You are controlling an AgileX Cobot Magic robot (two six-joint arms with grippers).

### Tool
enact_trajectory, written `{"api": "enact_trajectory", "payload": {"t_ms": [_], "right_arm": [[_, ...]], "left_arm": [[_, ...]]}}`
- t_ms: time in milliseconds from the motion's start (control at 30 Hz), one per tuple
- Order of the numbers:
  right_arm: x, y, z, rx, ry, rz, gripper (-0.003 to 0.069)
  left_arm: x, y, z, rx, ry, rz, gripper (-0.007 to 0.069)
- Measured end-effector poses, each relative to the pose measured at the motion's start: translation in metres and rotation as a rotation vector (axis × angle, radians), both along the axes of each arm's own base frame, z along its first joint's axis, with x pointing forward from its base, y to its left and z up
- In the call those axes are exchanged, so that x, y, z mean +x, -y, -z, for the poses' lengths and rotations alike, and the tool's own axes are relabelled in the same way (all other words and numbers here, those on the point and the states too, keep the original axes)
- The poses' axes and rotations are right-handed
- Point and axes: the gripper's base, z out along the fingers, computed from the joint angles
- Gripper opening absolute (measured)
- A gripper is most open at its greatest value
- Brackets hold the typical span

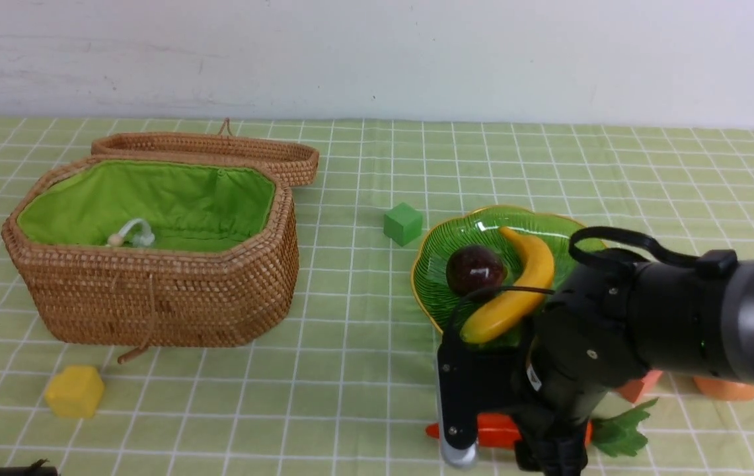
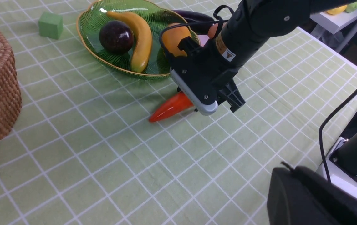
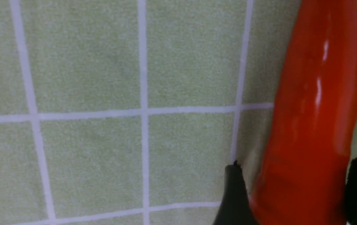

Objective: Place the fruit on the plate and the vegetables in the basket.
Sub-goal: Use the right arm to grab a carrot and put it into the left basket

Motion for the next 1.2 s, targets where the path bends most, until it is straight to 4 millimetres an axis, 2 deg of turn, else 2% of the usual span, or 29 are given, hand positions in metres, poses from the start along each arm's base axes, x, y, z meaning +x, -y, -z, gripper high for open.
{"api": "enact_trajectory", "payload": {"t_ms": [533,1200], "right_arm": [[0.0034,-0.0025,0.0076,-0.001,0.006,-0.010,0.0369],[0.0058,-0.0040,0.0105,-0.009,0.000,-0.012,0.0366]], "left_arm": [[-0.0001,0.0002,-0.0002,-0.005,-0.002,0.001,-0.0013],[0.0003,0.0005,-0.0016,-0.017,0.008,-0.001,-0.0013]]}}
